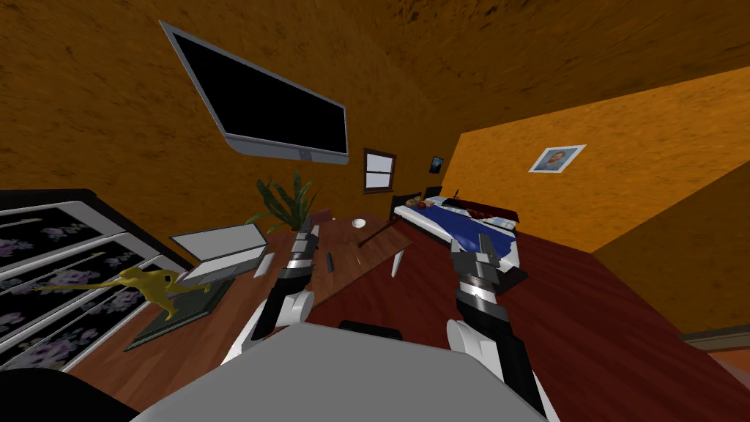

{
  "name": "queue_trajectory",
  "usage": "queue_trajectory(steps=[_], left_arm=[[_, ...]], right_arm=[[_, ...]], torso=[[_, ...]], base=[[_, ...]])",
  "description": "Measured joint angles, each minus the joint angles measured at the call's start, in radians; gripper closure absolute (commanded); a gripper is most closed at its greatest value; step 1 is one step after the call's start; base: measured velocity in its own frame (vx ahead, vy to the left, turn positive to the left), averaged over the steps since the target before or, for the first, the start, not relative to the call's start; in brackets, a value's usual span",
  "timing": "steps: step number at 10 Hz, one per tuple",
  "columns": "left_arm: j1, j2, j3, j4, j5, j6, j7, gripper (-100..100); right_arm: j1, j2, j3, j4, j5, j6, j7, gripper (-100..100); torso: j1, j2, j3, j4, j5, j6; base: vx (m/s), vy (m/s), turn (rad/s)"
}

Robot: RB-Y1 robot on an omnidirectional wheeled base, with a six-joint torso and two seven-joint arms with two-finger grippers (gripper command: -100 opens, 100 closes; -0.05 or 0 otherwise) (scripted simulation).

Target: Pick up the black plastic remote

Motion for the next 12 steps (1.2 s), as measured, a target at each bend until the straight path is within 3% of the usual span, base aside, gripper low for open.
queue_trajectory(steps=[4,8,10,12], left_arm=[[-0.026,0.106,0.009,0.029,0.023,0.038,-0.027,-100],[-0.089,0.206,0.031,0.098,0.076,0.13,-0.086,-100],[-0.108,0.231,0.037,0.112,0.095,0.18,-0.109,-100],[-0.153,0.27,0.046,0.171,0.131,0.241,-0.152,-100]], right_arm=[[0.0,0.0,0.0,0.0,0.0,0.0,0.0,0],[0.0,0.0,0.0,0.0,0.0,0.0,0.0,0],[0.0,0.0,0.0,0.0,0.0,0.0,0.0,0],[0.0,0.0,0.0,0.0,0.0,0.0,0.0,0]], torso=[[-0.006,0.003,0.002,0.001,-0.001,0.0],[-0.005,0.0,0.0,0.0,-0.001,0.0],[-0.003,0.0,0.0,0.0,-0.001,0.0],[-0.005,-0.001,-0.001,0.0,-0.001,0.0]], base=[[-0.053,-0.093,0.07],[-0.013,-0.075,0.071],[-0.008,-0.053,0.064],[0.009,-0.064,0.032]])
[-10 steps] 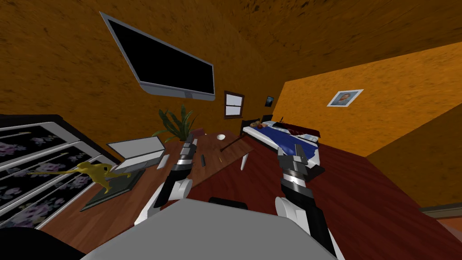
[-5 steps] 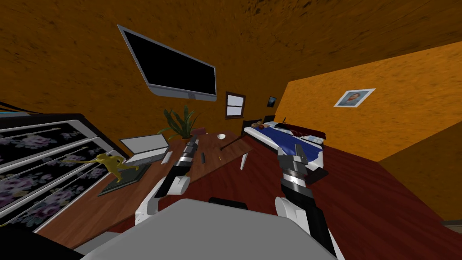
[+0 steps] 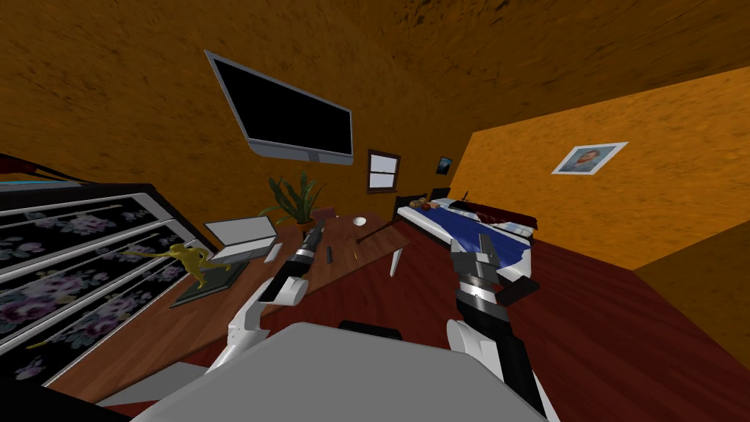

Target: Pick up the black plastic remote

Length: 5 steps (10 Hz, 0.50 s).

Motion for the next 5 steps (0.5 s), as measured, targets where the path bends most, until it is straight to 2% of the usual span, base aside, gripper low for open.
queue_trajectory(steps=[5], left_arm=[[-0.047,0.052,0.013,0.074,0.058,0.114,-0.063,-100]], right_arm=[[0.0,0.0,0.0,0.0,0.0,0.0,0.0,0]], torso=[[0.003,0.0,0.0,0.0,0.0,0.0]], base=[[0.014,-0.033,0.01]])
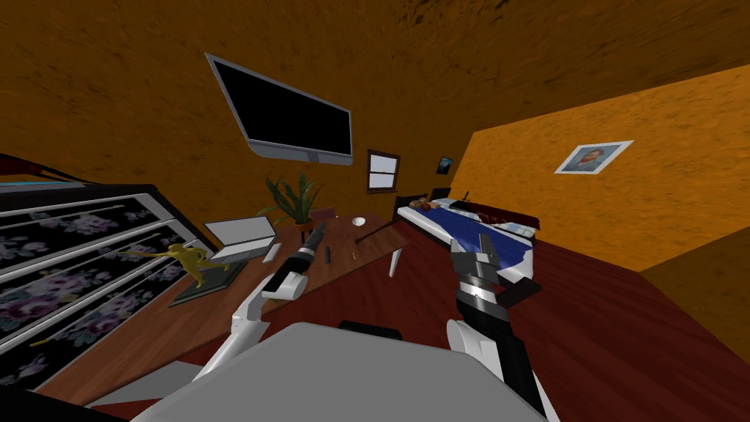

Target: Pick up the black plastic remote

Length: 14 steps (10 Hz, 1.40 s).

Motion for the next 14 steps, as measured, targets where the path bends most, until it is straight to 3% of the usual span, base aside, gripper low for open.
queue_trajectory(steps=[11,14], left_arm=[[-0.132,0.104,0.011,0.24,0.145,0.274,-0.167,-100],[-0.154,0.138,0.018,0.282,0.186,0.369,-0.206,-100]], right_arm=[[0.0,0.0,0.0,0.0,0.0,0.0,0.0,0],[0.0,0.0,0.0,0.0,0.0,0.0,0.0,0]], torso=[[0.002,0.0,0.0,0.0,0.0,0.0],[0.003,0.0,0.0,0.0,0.001,0.0]], base=[[0.015,-0.016,-0.036],[0.011,0.007,-0.05]])
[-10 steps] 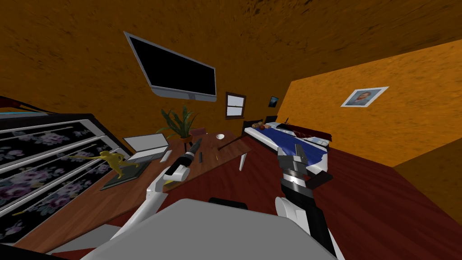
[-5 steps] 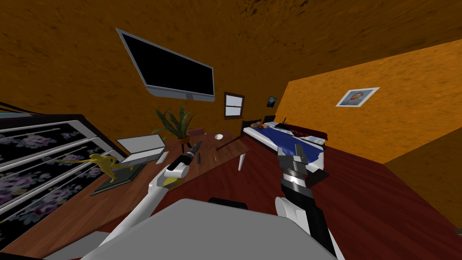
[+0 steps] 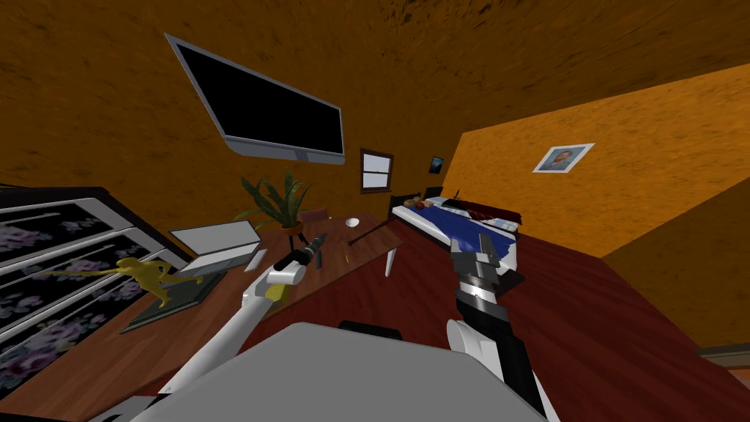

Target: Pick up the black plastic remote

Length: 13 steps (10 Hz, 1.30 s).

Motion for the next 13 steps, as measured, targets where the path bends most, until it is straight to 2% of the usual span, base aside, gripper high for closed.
queue_trajectory(steps=[1,2,3,4,5,9,13], left_arm=[[-0.006,0.005,-0.001,0.016,0.005,0.013,-0.004,-100],[-0.013,0.027,-0.005,0.048,0.029,0.03,-0.017,-100],[-0.027,0.023,-0.005,0.073,0.03,0.05,-0.031,-100],[-0.044,0.042,-0.007,0.11,0.053,0.074,-0.048,-100],[-0.039,0.049,-0.006,0.12,0.064,0.099,-0.06,-100],[-0.073,0.086,-0.01,0.215,0.113,0.187,-0.107,-100],[-0.111,0.132,-0.013,0.308,0.167,0.302,-0.158,-100]], right_arm=[[0.0,0.0,0.0,0.0,0.0,0.0,0.0,0],[0.0,0.0,0.0,0.0,0.0,0.0,0.0,0],[0.0,0.0,0.0,0.0,0.0,0.0,0.0,0],[0.0,0.0,0.0,0.0,0.0,0.0,0.0,0],[0.0,0.0,0.0,0.0,0.0,0.0,0.0,0],[0.0,0.0,0.0,0.0,0.0,0.0,0.0,0],[0.0,0.0,0.0,0.0,0.0,0.0,0.0,0]], torso=[[0.0,0.001,0.0,0.0,0.0,0.0],[0.0,0.0,0.0,0.0,0.0,0.0],[0.0,0.0,0.0,0.0,0.0,0.0],[0.001,0.0,0.0,0.0,0.0,0.0],[0.001,0.001,0.0,0.0,0.0,0.0],[0.001,0.001,0.0,0.0,0.0,0.0],[0.002,0.001,0.001,0.0,0.0,0.0]], base=[[0.007,0.009,-0.106],[0.006,0.015,-0.075],[0.008,0.022,-0.158],[0.009,0.027,-0.069],[0.01,0.031,-0.128],[0.003,0.024,-0.085],[-0.001,0.041,-0.134]])
